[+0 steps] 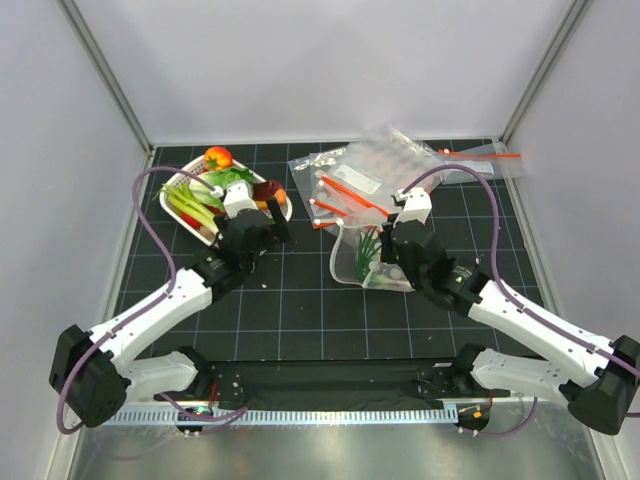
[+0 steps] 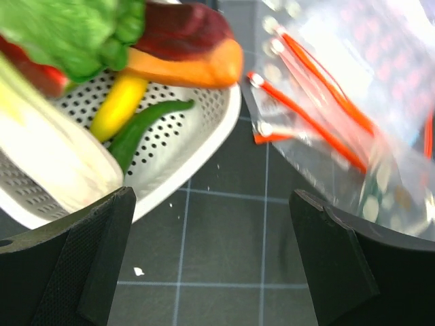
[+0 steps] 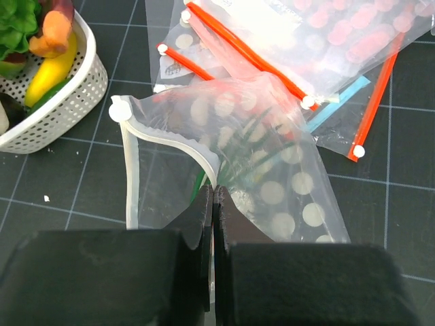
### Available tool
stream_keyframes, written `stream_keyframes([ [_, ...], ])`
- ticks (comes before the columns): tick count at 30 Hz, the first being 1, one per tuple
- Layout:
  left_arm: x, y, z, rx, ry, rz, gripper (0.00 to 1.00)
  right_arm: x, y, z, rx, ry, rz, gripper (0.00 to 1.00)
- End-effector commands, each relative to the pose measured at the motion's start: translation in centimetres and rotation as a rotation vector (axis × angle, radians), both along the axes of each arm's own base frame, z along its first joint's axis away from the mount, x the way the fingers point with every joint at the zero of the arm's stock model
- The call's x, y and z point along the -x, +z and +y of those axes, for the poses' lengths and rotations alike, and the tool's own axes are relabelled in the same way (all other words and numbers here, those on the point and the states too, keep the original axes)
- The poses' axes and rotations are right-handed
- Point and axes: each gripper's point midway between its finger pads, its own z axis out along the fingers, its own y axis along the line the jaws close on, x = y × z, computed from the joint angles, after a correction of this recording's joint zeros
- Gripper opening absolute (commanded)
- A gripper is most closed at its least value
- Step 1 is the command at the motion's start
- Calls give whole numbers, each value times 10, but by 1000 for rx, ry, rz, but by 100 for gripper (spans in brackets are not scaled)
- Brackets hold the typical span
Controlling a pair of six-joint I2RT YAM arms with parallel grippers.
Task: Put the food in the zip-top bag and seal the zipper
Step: Pick up the fake vegetable from the bin.
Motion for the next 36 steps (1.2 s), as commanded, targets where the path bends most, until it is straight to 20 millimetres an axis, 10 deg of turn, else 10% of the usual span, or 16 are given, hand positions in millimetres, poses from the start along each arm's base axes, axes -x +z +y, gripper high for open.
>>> stream_keyframes([
  [1,-19,25,25,167,238,-26,100,-4,24,5,-101,-9,-73,1],
  [10,-15,17,90,114,539,-70,100,-3,24,6,-108,0,-75,1],
  [31,-43,-1,116,74,689,-6,96,1,29,2,-141,2,-100,1],
  [36,-64,25,130,158,747,-58,100,3,30,3,-147,12,-100,1],
])
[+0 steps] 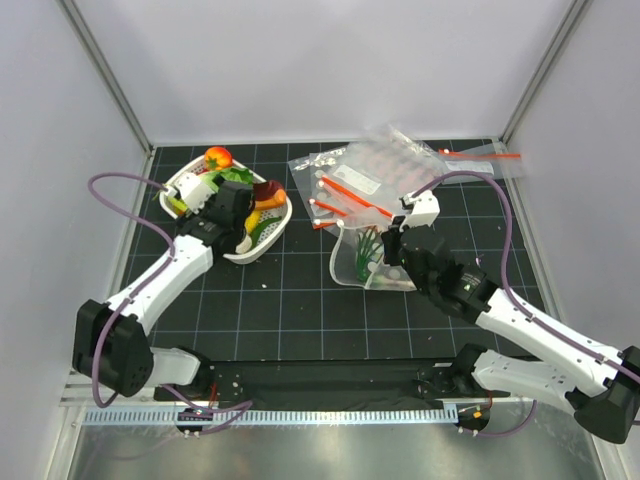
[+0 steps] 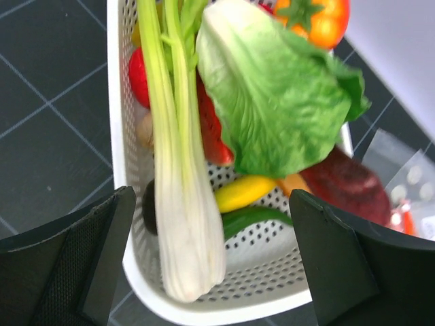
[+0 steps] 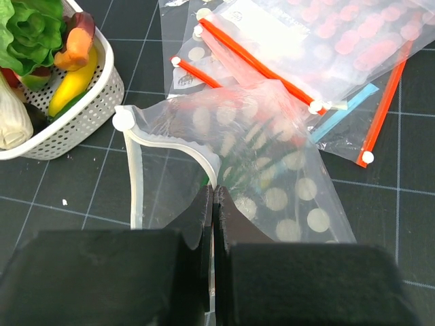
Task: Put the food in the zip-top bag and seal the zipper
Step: Pick up the fake vegetable from the bin.
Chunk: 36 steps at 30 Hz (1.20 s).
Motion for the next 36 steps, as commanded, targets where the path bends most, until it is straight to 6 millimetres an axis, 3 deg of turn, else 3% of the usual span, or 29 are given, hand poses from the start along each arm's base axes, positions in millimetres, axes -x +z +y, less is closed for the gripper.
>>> stream_keyframes([
  [1,-26,35,5,83,49,-120,100,-2,22,4,-81,1,-56,1],
  [3,-37,44,13,126,74,-143,100,-1,21,5,-83,7,-53,1],
  [7,-62,37,16,242,70,-110,100,-1,21,9,-88,18,-51,1],
  [8,-71,22,15,295,51,-70,100,-1,20,8,-88,16,-50,1],
  [13,-97,-1,20,516,73,-74,100,-3,19,9,-86,14,-46,1],
  [17,-115,-9,17,557,87,-88,100,-3,17,12,-83,20,-41,1],
  [18,-121,-22,15,560,95,-64,100,-4,16,12,-81,20,-39,1],
  [22,-140,-38,8,617,108,-67,100,-4,15,13,-76,24,-34,1],
  [25,-146,-40,12,618,125,-107,100,-3,15,14,-79,29,-35,1],
  [27,-149,-42,15,619,121,-151,89,-3,14,15,-78,33,-31,1],
  [28,-148,-42,18,636,118,-166,68,-3,14,16,-79,36,-32,1],
  [32,-142,-39,23,670,117,-215,28,-2,15,15,-82,36,-34,1],
  [34,-134,-38,24,668,117,-215,22,-2,17,13,-85,32,-39,1],
  [35,-131,-38,24,669,117,-213,14,-1,17,13,-89,34,-39,1],
  [36,-127,-27,24,676,107,-236,11,-1,18,13,-89,33,-42,1],
])
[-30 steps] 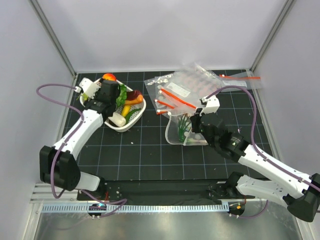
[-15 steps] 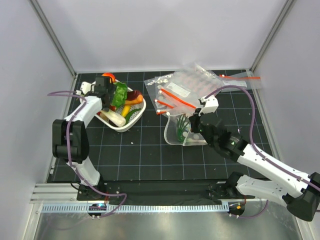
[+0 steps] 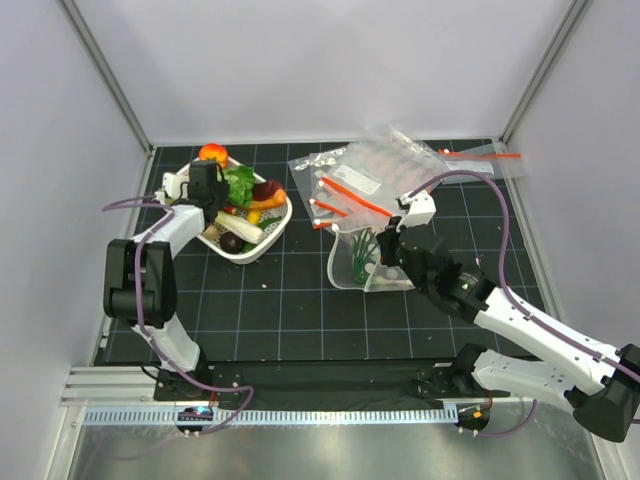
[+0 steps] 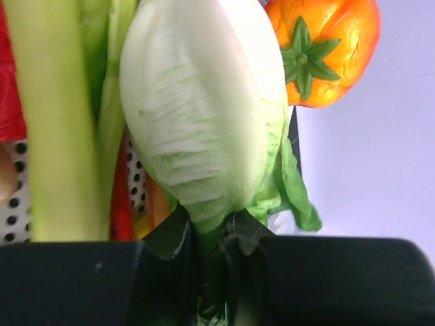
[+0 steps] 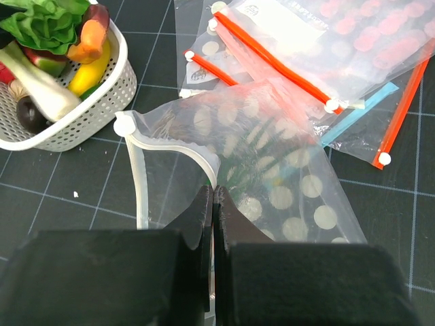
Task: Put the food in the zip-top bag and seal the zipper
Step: Pick up the fake vegetable from the bin.
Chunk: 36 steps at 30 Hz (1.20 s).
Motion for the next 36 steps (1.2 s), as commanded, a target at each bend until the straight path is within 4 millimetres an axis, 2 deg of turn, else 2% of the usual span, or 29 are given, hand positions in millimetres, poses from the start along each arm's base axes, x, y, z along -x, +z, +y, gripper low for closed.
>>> stream_keyframes([
  [1,13,28,8,10,21,-69,10,-3,21,3,-74,-12,-54,1],
  [2,20,44,9,12,24,-98,8,-3,22,2,-76,-12,-57,1],
  [4,31,54,11,9,30,-116,7,-2,23,3,-77,-7,-57,1],
  [5,38,53,12,4,31,-108,7,-2,22,3,-79,-7,-56,1],
  [6,47,69,15,-5,38,-135,7,-3,22,3,-78,-9,-57,1],
  [9,64,83,15,-12,27,-149,6,-4,19,4,-70,-10,-51,1],
  [10,71,97,12,-1,12,-179,6,-4,19,4,-66,-11,-50,1],
  [12,82,103,7,17,-17,-188,5,-5,16,5,-57,-8,-46,1],
  [13,91,115,0,41,-54,-220,4,-6,17,6,-59,-7,-48,1],
  [16,109,121,-12,82,-110,-246,3,-5,17,6,-57,-1,-49,1],
  [17,118,134,-18,97,-145,-284,2,-5,18,6,-58,1,-51,1],
  [18,126,132,-23,104,-169,-287,2,-4,19,6,-61,4,-54,1],
  [19,132,136,-29,111,-195,-302,2,-4,20,6,-61,6,-55,1],
  [20,142,148,-36,122,-232,-345,2,-4,21,7,-64,11,-56,1],
  [22,152,151,-55,141,-306,-383,1,-2,22,10,-68,29,-54,1],
  [23,160,159,-63,154,-345,-416,0,-2,23,11,-71,35,-53,1],
  [26,176,178,-106,180,-537,-522,0,0,25,15,-81,57,-48,1],
  [27,188,186,-126,186,-621,-555,0,1,25,15,-81,61,-46,1],
  [29,198,203,-142,146,-721,-658,1,3,25,17,-88,71,-41,1],
  [30,210,208,-156,151,-805,-691,0,3,26,17,-92,76,-40,1],
  [36,249,225,-191,90,-1083,-825,1,5,26,21,-100,94,-32,1],
])
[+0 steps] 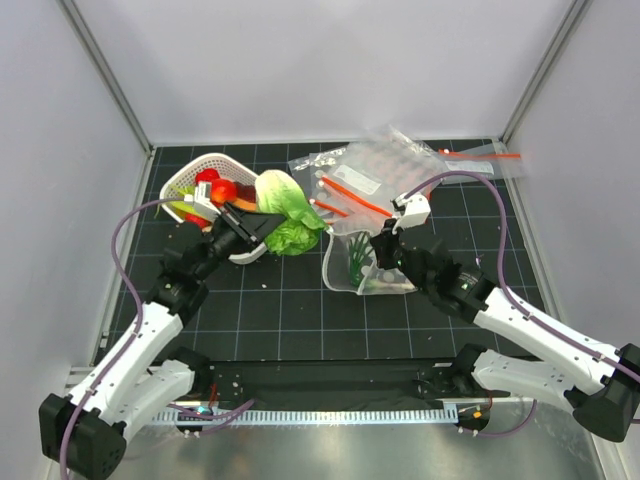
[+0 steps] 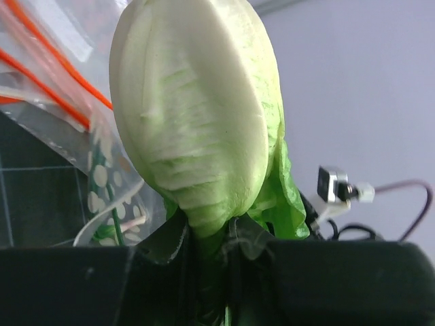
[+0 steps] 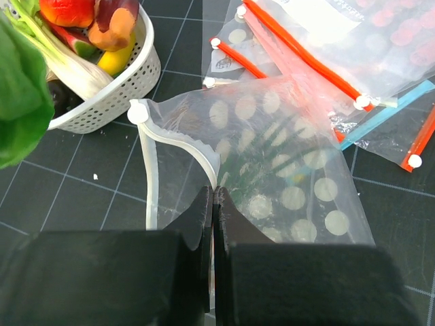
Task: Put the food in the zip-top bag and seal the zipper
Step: Pick up the fake vegetable from the bin, then place the fake vegetable in the zipper food storage bag.
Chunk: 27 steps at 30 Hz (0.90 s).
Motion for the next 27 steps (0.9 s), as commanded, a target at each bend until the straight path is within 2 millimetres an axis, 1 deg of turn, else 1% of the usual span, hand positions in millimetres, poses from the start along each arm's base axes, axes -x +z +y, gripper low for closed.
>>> stream_keyframes([
  [1,41,49,-29,-29,-251,-291,1,-3,27,6,-76,6,-53,1],
  [2,44,46,-33,-61,-276,-317,0,-3,28,7,-75,8,-54,1],
  [4,54,44,-46,-67,-346,-359,0,-2,27,7,-74,10,-50,1],
  [6,71,46,-58,-72,-434,-444,0,0,30,9,-88,25,-52,1],
  [7,74,46,-62,-78,-447,-469,0,1,34,9,-98,30,-58,1],
  [8,72,40,-67,-90,-461,-460,1,2,34,8,-100,33,-58,1],
  [9,75,36,-72,-107,-481,-466,0,3,36,7,-104,31,-62,1],
  [11,73,20,-79,-139,-505,-411,1,5,40,2,-109,23,-77,1],
  [12,80,16,-87,-161,-543,-427,1,4,41,-1,-103,13,-83,1],
  [13,83,14,-92,-185,-569,-409,0,5,44,-3,-104,12,-92,1],
  [15,88,-2,-104,-268,-618,-359,0,5,45,-6,-99,-1,-94,1],
  [16,88,-7,-106,-337,-631,-390,0,4,45,-9,-97,-19,-99,1],
  [18,96,-13,-110,-396,-664,-370,1,3,44,-13,-88,-36,-101,1],
  [21,99,-20,-113,-418,-686,-374,1,3,46,-15,-93,-44,-106,1],
  [22,98,-27,-113,-435,-693,-345,0,3,47,-15,-95,-44,-108,1],
  [27,110,-43,-122,-462,-768,-269,0,-3,45,-25,-67,-104,-126,1],
])
